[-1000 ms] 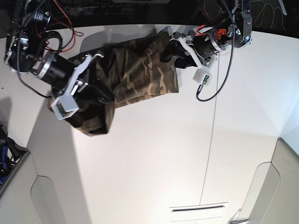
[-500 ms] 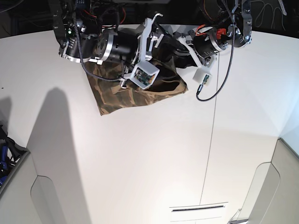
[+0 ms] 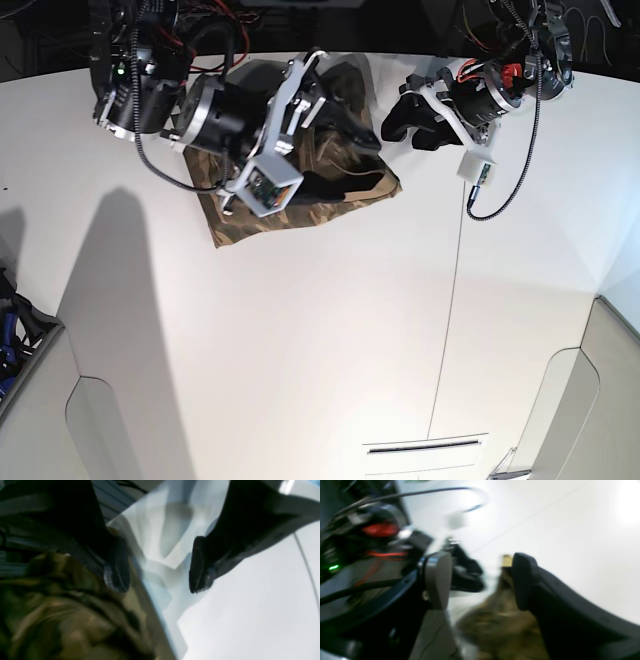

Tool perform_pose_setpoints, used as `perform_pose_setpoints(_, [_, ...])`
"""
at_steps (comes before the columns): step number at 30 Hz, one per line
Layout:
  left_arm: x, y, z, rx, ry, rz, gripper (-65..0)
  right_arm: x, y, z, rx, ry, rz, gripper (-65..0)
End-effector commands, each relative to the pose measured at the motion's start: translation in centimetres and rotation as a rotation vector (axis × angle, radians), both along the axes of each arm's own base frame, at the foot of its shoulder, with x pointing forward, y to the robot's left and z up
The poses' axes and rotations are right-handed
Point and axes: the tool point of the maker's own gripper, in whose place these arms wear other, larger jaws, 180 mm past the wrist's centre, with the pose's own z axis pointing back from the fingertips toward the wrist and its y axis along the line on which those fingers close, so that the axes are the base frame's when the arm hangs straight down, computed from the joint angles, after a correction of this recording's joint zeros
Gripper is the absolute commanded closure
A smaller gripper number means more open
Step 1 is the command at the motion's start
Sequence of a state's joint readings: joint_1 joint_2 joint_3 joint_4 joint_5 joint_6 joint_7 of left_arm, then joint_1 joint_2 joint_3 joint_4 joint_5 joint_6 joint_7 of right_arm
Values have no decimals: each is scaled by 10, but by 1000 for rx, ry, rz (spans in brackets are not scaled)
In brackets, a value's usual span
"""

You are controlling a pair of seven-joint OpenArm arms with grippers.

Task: Fold the T-shirt properly
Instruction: 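Release the folded end and raise both grippers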

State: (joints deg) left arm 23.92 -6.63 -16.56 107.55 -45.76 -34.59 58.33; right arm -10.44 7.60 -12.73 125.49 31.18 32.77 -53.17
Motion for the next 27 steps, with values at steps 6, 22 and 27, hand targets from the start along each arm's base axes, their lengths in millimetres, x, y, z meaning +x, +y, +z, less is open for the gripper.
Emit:
perform_pose_setpoints(6, [0,14,17,-20,-49,40,-405,56,-72,22,-9,-116,-288,-302])
perform_pose_setpoints(22, [-6,10,21,-61,-48,19,-405,87,-172,-53,-24,101,-585,0])
perform_pose_setpoints(27, [-6,10,20,-61,-47,19,-405,80,-153,-78,60,209,-521,0])
